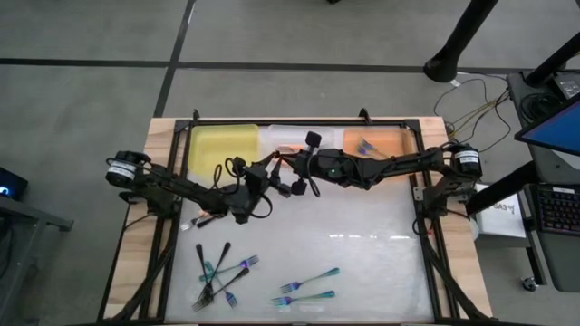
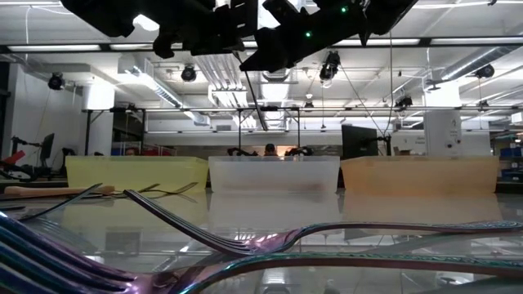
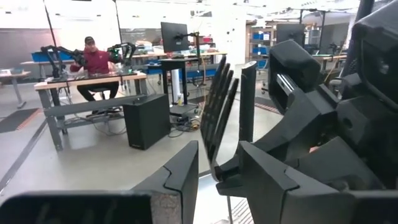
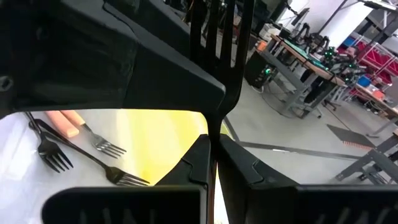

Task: Sort silverware by color (type)
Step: Put the black fork into the yellow bin

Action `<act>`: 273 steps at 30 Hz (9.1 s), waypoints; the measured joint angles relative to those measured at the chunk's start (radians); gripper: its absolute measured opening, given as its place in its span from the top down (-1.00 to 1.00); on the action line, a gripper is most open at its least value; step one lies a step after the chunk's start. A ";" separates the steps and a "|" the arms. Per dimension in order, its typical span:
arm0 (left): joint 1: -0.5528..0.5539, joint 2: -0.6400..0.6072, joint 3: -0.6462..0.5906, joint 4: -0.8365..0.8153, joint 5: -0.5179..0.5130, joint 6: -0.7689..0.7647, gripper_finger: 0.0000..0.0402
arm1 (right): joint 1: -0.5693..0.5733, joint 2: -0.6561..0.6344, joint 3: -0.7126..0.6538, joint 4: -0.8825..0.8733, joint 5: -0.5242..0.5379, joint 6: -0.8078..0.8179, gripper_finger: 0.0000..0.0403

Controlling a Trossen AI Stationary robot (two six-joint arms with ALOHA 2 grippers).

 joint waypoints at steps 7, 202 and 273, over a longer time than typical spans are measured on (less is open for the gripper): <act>0.001 0.000 -0.001 0.000 -0.007 -0.003 0.52 | -0.001 0.000 0.000 -0.001 0.002 0.000 0.95; 0.791 -0.147 0.245 -1.823 0.804 0.051 1.00 | -0.192 0.001 0.001 -0.270 0.102 0.192 0.41; -0.203 -0.120 0.151 -1.925 1.435 -1.198 0.51 | -0.186 -0.003 0.007 -0.528 0.022 0.245 0.41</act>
